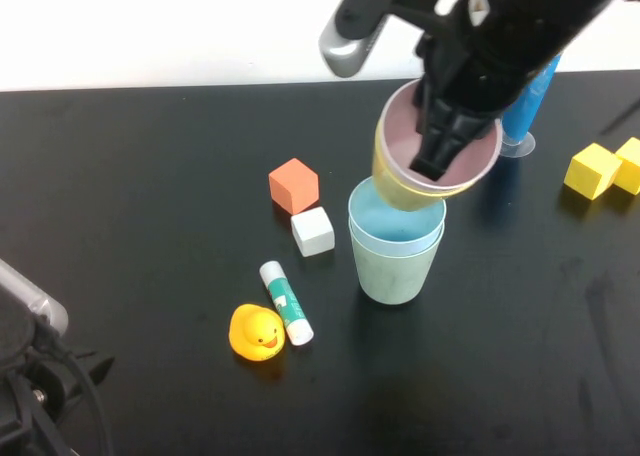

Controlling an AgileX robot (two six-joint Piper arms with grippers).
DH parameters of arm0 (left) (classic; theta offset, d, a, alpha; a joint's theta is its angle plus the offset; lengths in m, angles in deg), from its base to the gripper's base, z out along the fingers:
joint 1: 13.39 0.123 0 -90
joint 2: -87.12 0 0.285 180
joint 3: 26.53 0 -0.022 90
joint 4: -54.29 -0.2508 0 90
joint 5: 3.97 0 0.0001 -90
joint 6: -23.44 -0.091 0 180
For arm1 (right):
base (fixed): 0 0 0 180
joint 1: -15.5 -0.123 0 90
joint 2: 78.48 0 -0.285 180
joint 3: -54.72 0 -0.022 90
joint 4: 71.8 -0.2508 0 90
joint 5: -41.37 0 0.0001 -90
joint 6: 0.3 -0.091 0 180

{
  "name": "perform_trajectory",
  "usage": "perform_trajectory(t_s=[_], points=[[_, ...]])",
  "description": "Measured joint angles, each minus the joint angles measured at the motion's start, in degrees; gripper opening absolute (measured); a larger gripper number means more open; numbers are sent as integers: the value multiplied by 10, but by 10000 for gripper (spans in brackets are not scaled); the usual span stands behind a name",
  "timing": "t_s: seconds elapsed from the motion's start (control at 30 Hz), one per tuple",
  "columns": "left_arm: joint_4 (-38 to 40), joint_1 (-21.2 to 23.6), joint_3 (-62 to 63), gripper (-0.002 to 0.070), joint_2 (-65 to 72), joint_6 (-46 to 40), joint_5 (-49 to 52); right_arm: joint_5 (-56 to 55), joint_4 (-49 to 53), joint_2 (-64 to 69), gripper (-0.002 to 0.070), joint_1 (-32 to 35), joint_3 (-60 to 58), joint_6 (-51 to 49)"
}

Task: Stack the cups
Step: Place the yellow cup on the blue cup

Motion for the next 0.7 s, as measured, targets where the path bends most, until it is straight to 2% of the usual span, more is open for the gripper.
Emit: perform_trajectory(t_s=[0.7], points=[[-19,0,0,-1,0,0,-4,1,-33,36,74,0,15,-1]])
